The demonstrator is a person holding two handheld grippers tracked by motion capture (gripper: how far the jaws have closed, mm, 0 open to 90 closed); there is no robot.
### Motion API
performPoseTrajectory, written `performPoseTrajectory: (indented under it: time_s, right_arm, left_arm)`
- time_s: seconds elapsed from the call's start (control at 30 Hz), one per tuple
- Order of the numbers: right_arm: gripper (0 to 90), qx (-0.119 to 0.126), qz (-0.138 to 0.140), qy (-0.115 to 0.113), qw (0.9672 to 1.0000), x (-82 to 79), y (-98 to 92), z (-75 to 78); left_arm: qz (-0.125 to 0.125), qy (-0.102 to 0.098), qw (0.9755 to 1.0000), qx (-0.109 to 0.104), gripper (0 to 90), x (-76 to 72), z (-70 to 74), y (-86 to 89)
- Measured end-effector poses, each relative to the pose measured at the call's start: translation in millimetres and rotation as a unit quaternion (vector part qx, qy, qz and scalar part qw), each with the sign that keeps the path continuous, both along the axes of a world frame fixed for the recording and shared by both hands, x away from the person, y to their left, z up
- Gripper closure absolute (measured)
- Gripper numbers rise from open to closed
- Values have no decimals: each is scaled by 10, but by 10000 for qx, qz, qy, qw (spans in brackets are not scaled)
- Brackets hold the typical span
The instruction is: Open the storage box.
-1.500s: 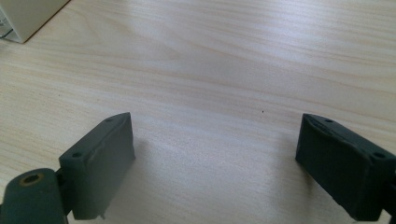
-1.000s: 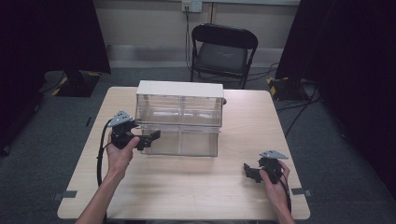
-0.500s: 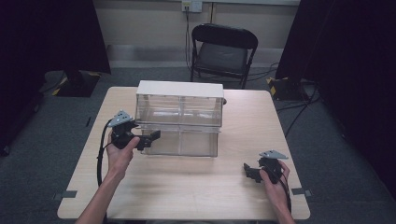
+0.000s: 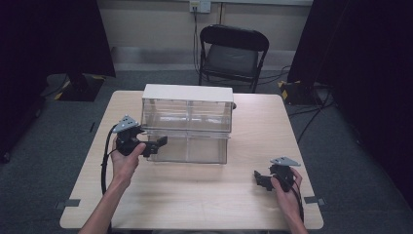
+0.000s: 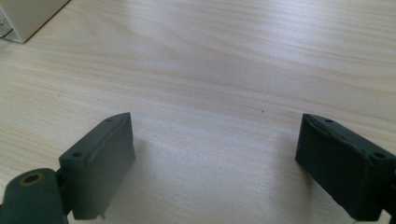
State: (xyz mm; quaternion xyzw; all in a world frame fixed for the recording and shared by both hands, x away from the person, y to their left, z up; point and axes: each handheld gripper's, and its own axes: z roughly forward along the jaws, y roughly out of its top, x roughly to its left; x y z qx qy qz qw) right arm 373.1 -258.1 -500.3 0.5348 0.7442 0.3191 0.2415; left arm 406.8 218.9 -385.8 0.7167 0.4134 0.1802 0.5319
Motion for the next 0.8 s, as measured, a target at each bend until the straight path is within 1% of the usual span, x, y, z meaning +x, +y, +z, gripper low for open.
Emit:
performPoseTrajectory:
  time_s: [0.2,0.37,0.8]
  right_arm:
    - [107,-2,-1,-1,10000,0,0,0]
    - [107,2,4,6,10000,0,-1,1]
    - [107,5,4,8,10000,0,-1,1]
  left_arm:
    - [0,7,10000,-16,6,0,0,-2]
    - [-9,-9,10000,29,5,3,2,3]
    - [-16,3,10000,51,3,5,0,0]
